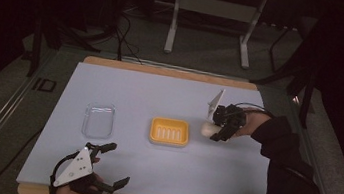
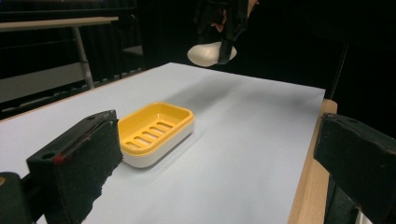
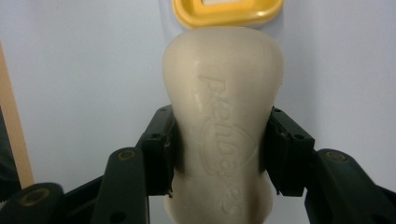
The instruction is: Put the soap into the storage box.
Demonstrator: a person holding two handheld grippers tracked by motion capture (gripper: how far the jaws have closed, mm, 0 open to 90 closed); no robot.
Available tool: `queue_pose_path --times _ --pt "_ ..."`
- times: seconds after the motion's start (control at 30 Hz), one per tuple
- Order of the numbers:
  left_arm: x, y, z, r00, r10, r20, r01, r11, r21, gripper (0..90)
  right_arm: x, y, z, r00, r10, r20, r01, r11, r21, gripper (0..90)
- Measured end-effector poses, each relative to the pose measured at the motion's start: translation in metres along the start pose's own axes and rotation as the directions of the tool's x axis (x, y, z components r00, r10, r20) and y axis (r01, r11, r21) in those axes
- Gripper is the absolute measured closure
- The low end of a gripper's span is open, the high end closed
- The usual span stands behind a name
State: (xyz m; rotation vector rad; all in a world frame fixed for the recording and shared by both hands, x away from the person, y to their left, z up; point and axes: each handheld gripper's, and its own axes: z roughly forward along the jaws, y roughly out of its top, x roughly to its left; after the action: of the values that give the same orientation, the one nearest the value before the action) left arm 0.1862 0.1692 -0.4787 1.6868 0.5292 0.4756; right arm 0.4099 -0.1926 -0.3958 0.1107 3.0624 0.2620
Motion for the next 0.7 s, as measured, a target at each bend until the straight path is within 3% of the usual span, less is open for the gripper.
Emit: queue_pose_path --times 0.5,0.7 --pt "0.000 0.000 -0.001 1.0000 0.002 0.002 -0.002 1.0000 0.000 1.1 -0.004 0.033 0.004 0.9979 -0.065 0.004 0.065 0.998 0.022 49.9" --pt "0.000 0.000 -0.001 1.0000 0.002 0.003 -0.002 1.0000 0.000 1.1 -0.003 0.044 0.008 0.9946 -0.103 0.004 0.103 0.995 0.006 49.9"
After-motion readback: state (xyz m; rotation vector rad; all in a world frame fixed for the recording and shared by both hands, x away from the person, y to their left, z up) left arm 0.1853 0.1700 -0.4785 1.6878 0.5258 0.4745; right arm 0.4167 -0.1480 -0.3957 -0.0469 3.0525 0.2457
